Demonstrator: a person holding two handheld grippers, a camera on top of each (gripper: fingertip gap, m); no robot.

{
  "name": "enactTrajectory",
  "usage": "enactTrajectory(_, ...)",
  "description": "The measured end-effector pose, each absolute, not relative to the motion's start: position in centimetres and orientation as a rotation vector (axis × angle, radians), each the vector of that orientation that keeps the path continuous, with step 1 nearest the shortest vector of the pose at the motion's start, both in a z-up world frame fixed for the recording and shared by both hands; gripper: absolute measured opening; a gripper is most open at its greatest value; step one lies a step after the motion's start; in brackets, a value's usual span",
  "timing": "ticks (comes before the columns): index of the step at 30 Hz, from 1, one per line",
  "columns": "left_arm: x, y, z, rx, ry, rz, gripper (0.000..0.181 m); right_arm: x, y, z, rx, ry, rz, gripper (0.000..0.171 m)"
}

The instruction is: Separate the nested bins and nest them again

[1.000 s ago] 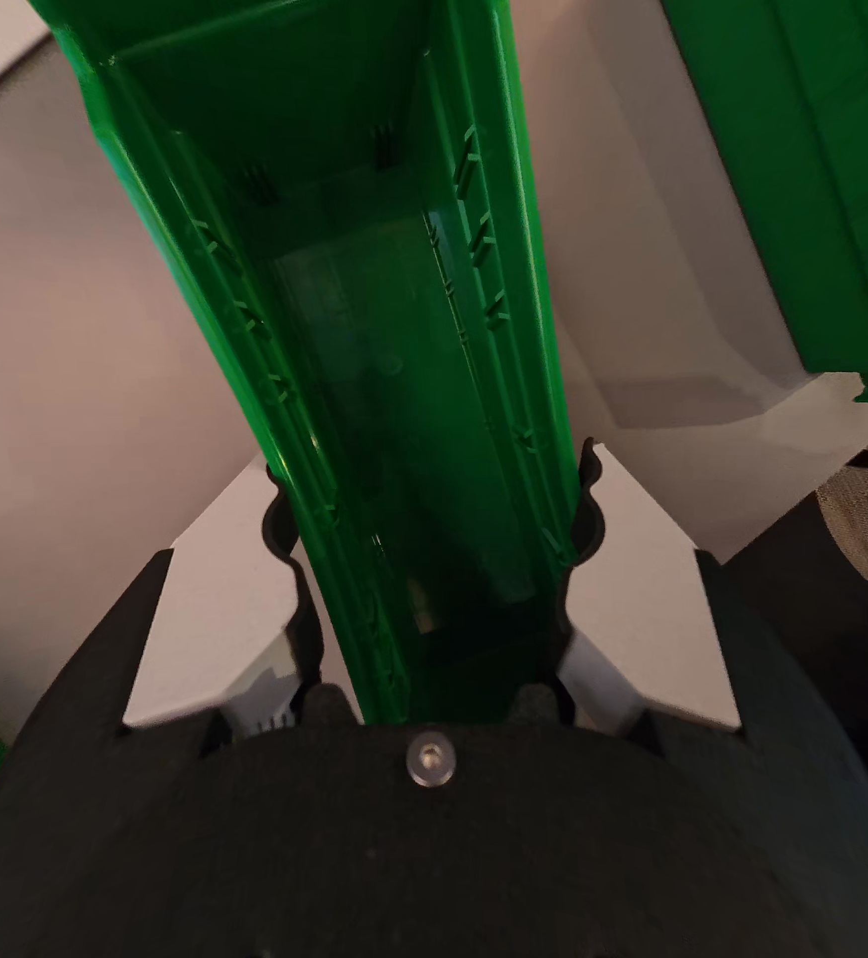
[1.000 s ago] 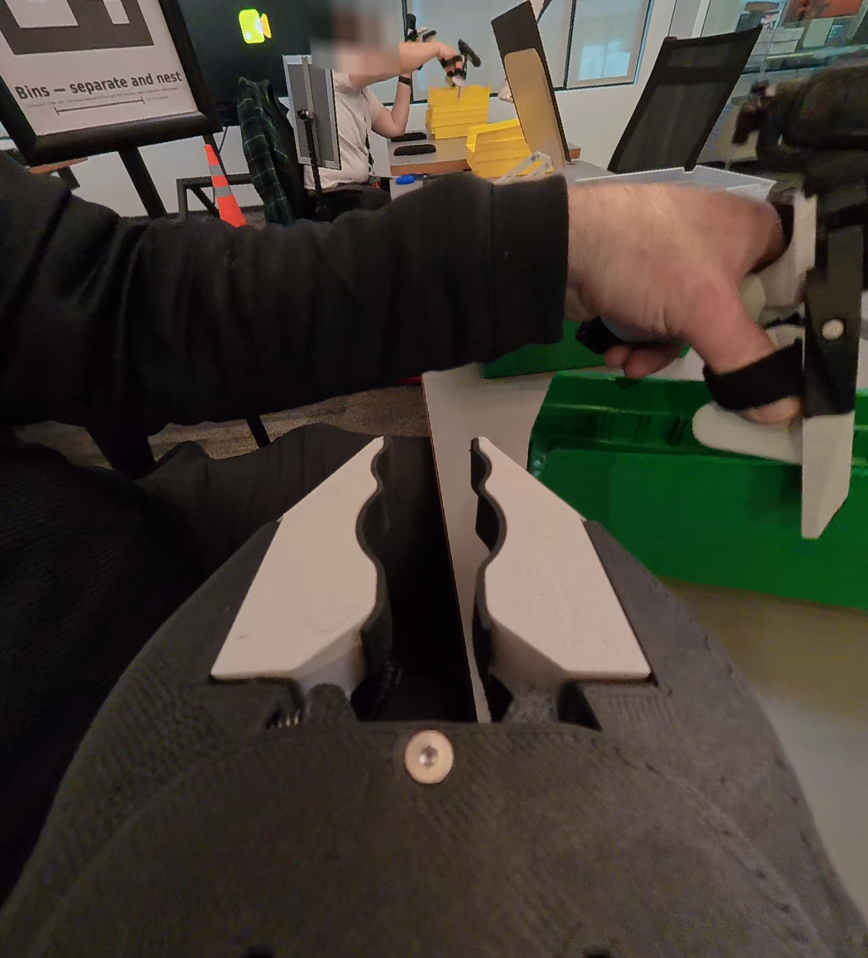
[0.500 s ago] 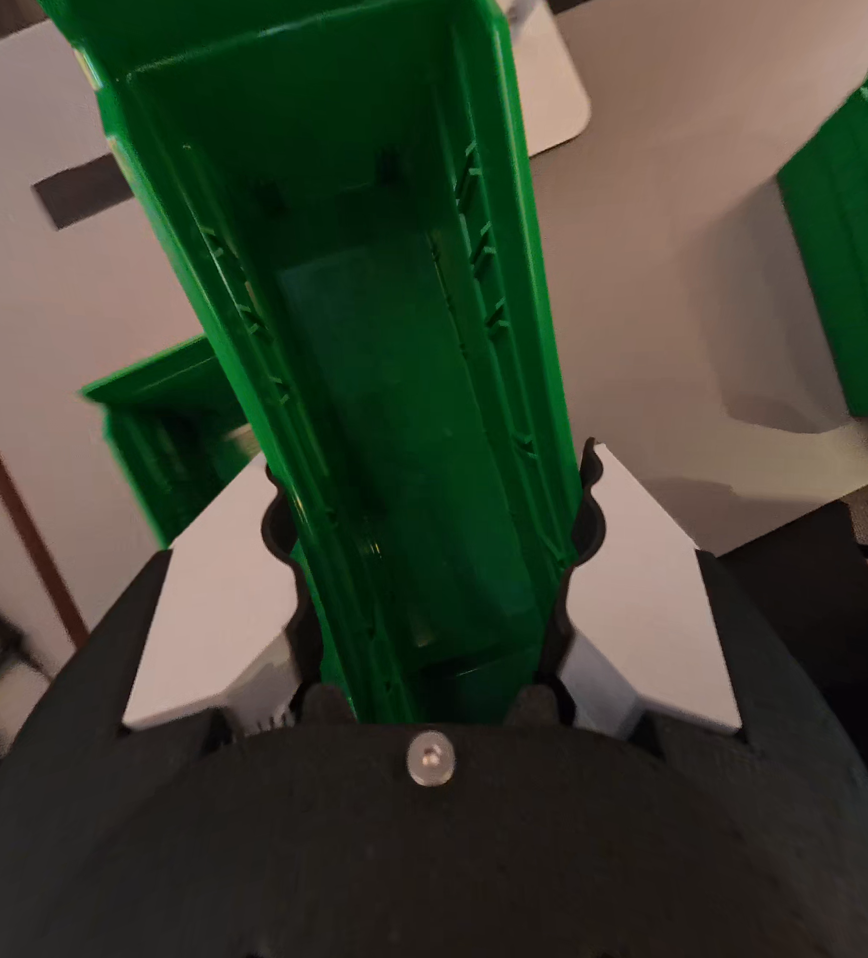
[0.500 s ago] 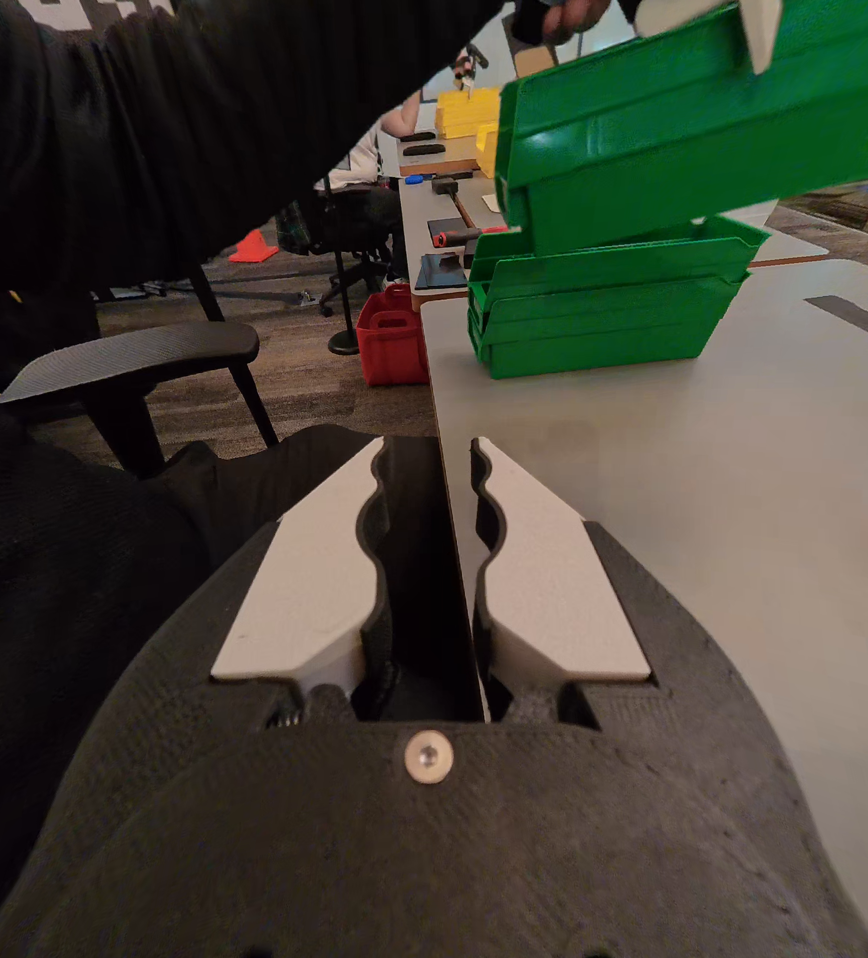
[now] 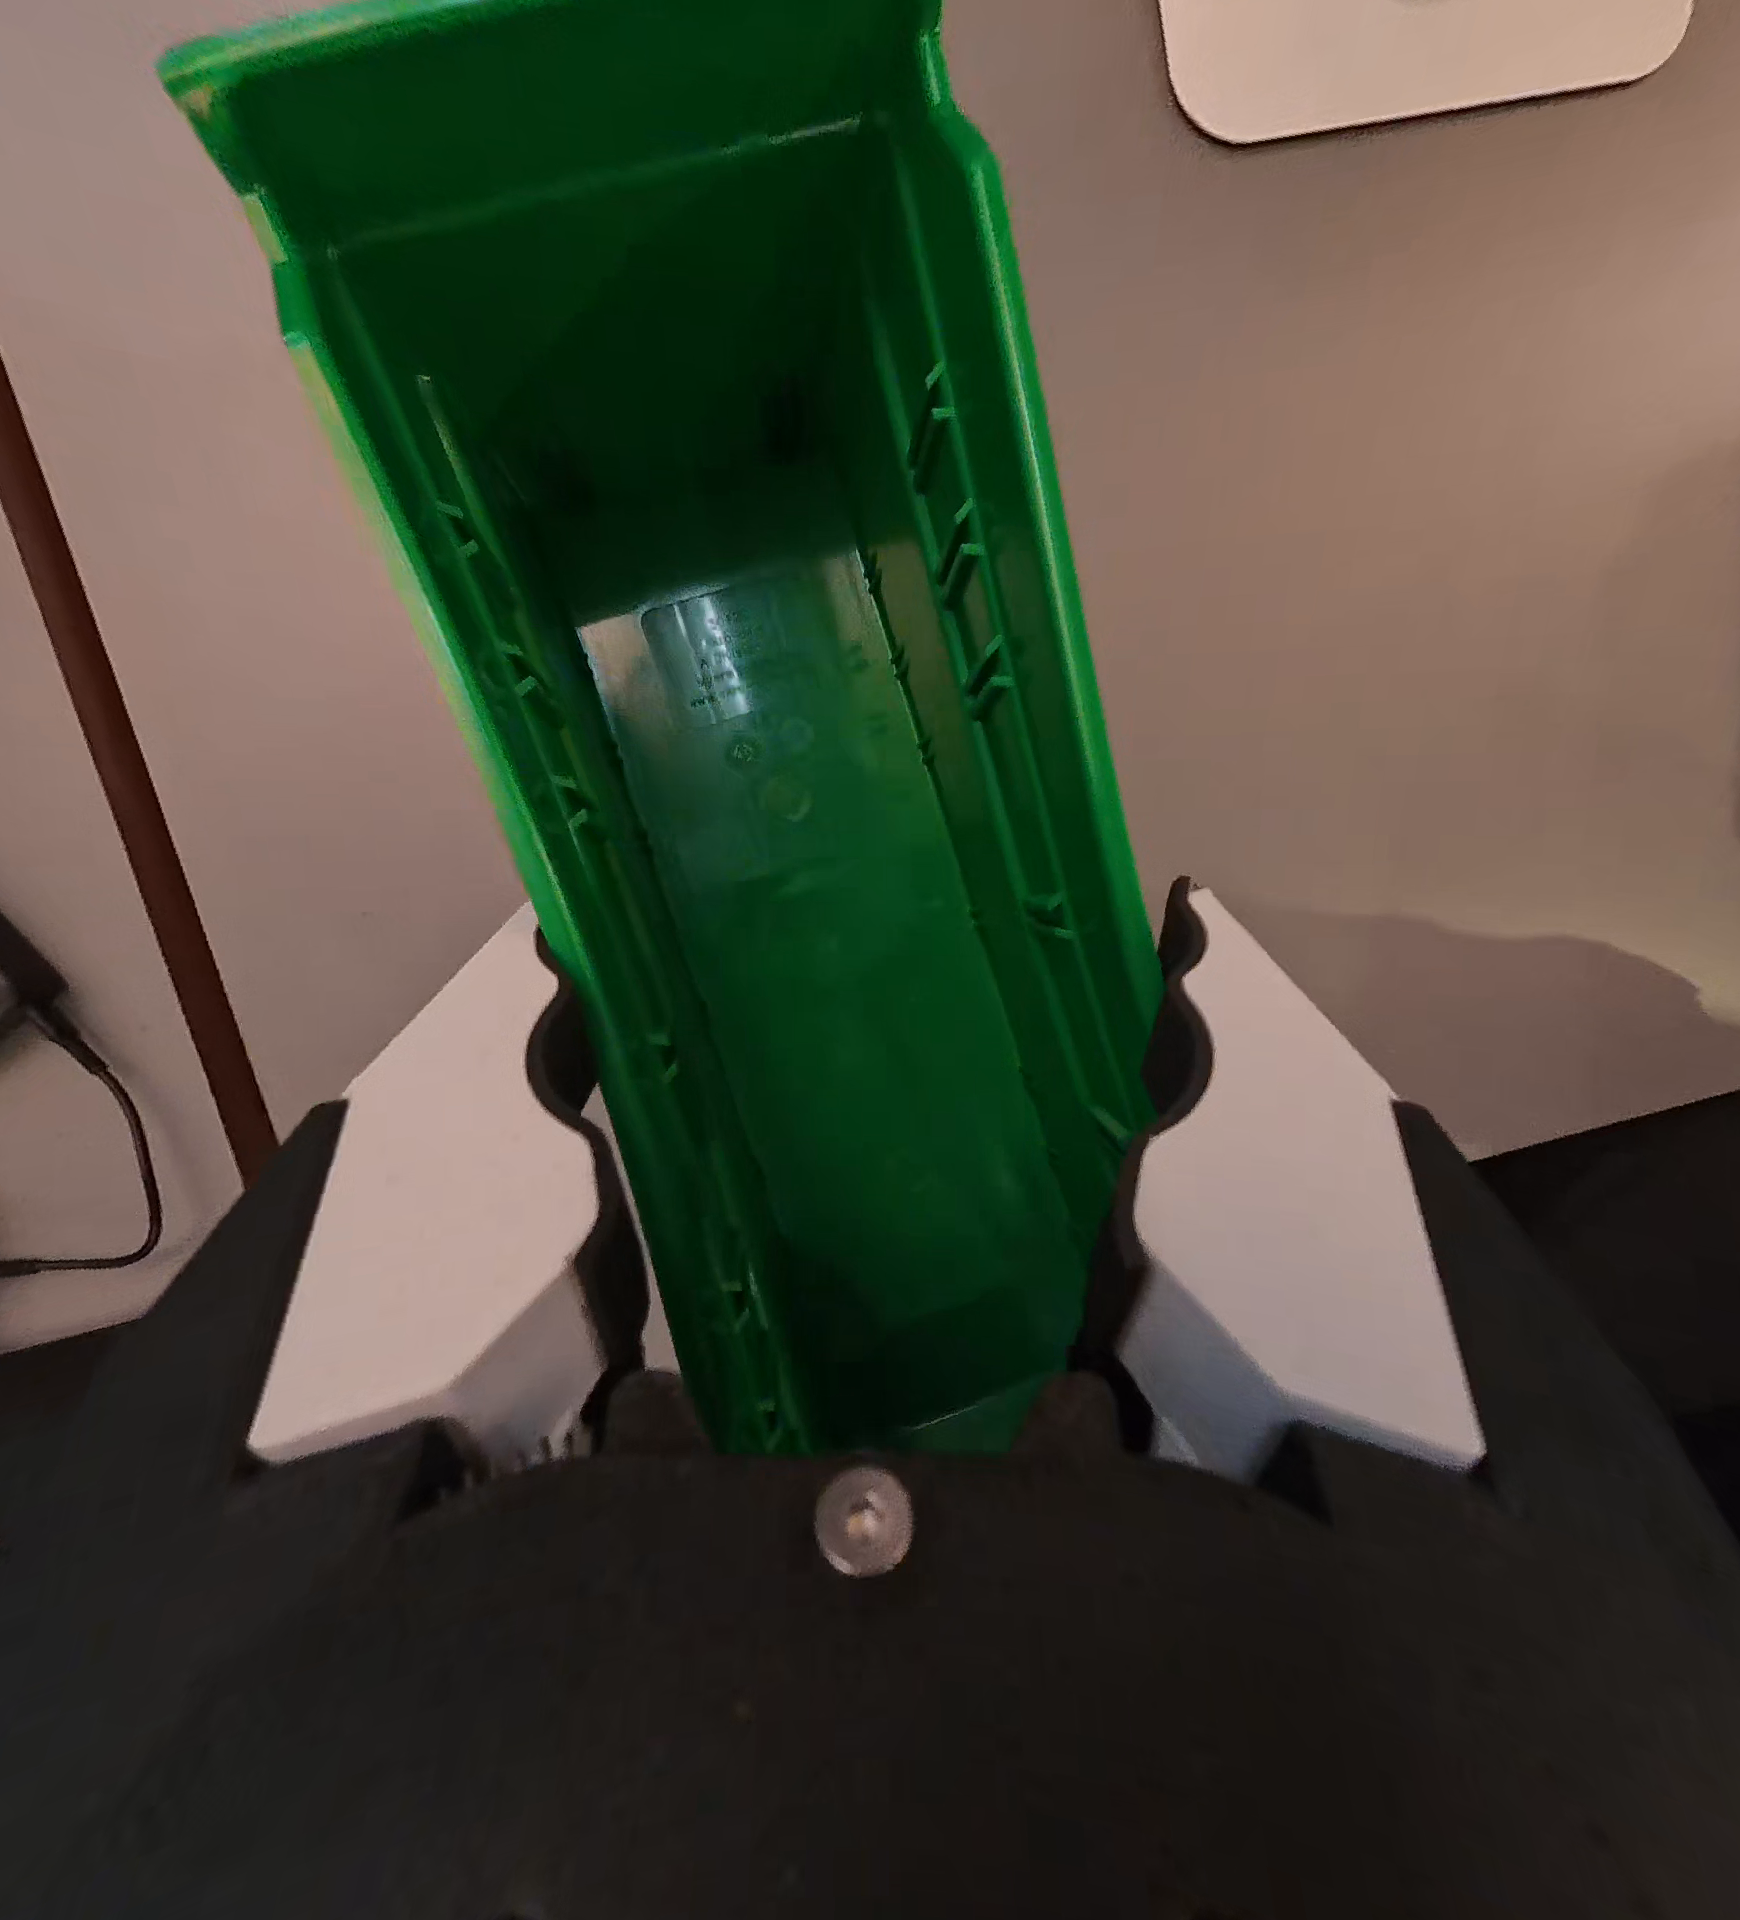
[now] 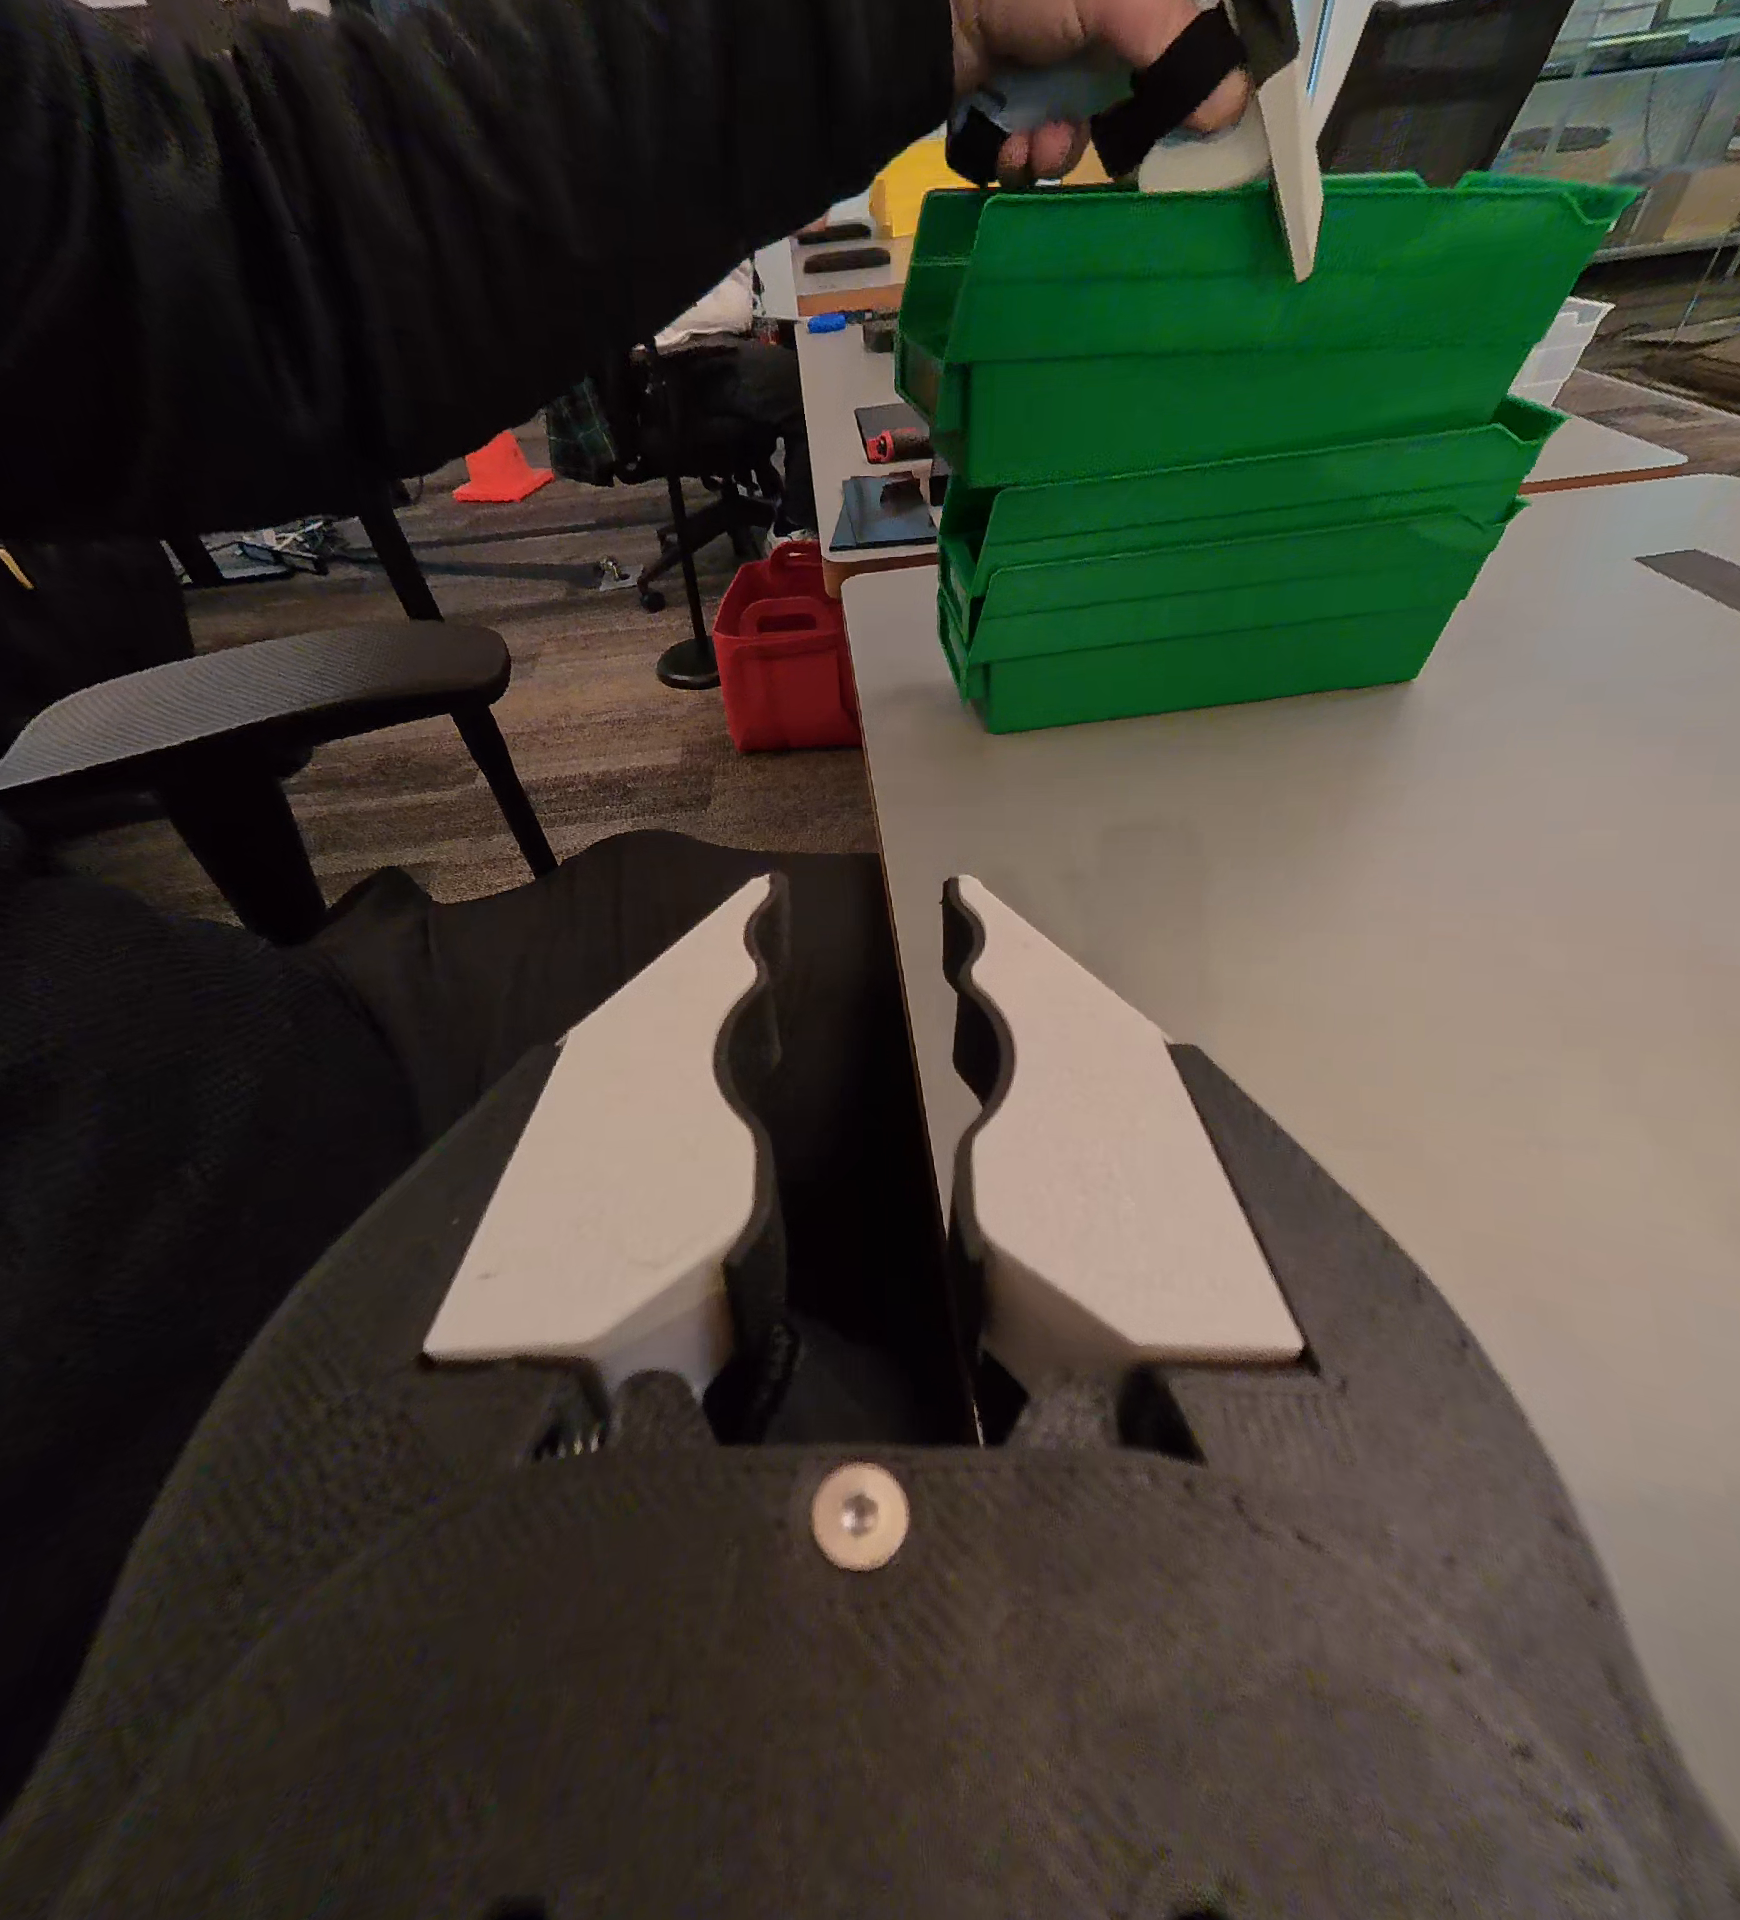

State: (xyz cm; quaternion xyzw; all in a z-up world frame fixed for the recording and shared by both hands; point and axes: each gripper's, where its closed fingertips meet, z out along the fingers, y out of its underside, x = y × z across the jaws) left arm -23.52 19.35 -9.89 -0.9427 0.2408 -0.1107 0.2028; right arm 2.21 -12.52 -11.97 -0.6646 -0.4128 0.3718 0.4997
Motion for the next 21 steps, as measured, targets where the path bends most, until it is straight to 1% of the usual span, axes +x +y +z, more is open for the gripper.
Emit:
enactTrajectory(11,-23.3,20.5,-12.2,-2.596,0.670,-0.295,0.110,2.4,-12.4,-12.1,-1.612,-0.991,0.906,0.028)
enactTrajectory(21,-23.2,20.5,-15.4,-2.600,0.684,-0.276,0.118,2.5,-12.4,-12.1,-1.615,-0.990,0.909,0.028)
